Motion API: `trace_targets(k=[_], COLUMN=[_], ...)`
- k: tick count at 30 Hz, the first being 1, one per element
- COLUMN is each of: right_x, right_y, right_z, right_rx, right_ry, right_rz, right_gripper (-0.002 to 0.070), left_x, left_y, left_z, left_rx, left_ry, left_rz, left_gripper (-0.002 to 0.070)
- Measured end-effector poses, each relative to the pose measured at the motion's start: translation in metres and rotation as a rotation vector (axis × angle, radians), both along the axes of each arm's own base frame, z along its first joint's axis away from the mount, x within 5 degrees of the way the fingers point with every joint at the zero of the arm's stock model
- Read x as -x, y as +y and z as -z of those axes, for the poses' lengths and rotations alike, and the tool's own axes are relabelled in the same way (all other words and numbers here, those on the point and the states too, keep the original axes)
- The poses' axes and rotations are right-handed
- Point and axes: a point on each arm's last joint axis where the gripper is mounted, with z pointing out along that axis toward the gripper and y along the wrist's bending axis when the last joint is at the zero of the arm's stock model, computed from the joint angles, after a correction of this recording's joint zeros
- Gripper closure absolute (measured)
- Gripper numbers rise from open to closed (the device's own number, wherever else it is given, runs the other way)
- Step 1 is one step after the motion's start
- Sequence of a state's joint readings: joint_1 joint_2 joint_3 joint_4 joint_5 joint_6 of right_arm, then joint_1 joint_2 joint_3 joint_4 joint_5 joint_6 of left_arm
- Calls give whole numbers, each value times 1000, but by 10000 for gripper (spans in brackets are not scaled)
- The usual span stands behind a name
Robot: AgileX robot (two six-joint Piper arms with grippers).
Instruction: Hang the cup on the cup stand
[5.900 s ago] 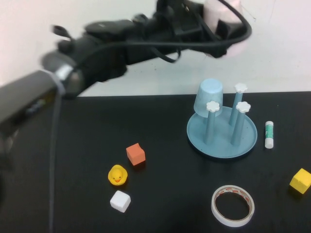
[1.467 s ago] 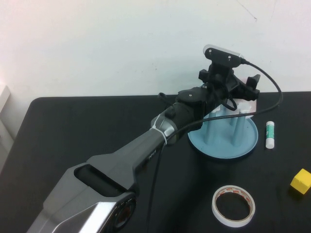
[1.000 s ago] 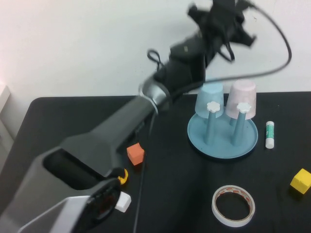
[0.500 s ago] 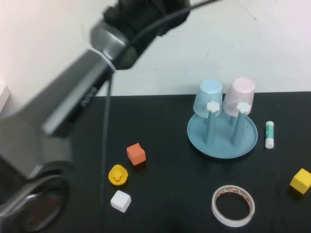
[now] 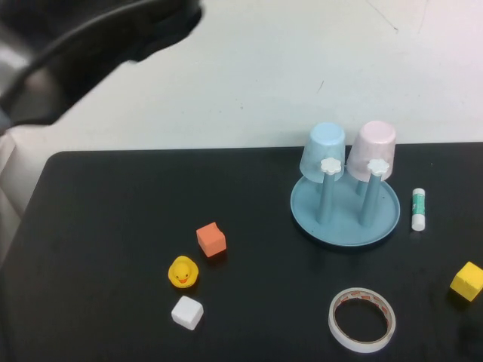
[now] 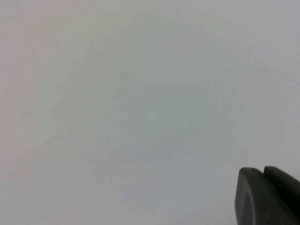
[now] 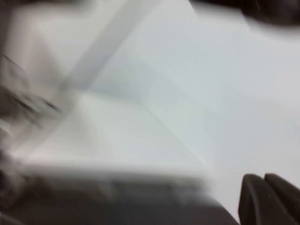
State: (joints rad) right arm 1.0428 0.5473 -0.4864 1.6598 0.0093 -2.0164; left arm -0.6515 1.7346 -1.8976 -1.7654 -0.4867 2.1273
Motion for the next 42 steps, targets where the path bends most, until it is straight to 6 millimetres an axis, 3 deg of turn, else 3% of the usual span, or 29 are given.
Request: trace_targets(k=[4, 8, 11, 14, 20, 25, 33, 42], right_x=[18, 36, 45, 42, 11, -15, -16, -4], right_y=[4, 4, 7, 9, 2, -18, -52, -71], right_z=[-23, -37, -45, -50, -55, -52, -43, 22], right_rx=[-74, -10, 164, 433, 847, 993, 856, 591], right_ry=[4, -33, -33, 10, 95, 135, 254, 309], right_rz=[-201, -378, -499, -525, -267, 106, 411, 459], right_gripper=[678, 678, 678, 678, 678, 678, 678, 678], left_x=[24, 52, 75, 97, 132, 155, 192, 230], left_y=[16, 38, 55, 72, 100, 115, 123, 136], left_z=[4, -2, -5, -7, 17, 56, 111, 154], left_rx=[-76, -113, -116, -114, -118, -151, -205, -226], left_ry=[12, 0, -7, -17, 19, 80, 109, 95], left_rz=[15, 7, 1, -2, -3, 24, 207, 349], left_gripper=[675, 675, 675, 675, 675, 675, 675, 675])
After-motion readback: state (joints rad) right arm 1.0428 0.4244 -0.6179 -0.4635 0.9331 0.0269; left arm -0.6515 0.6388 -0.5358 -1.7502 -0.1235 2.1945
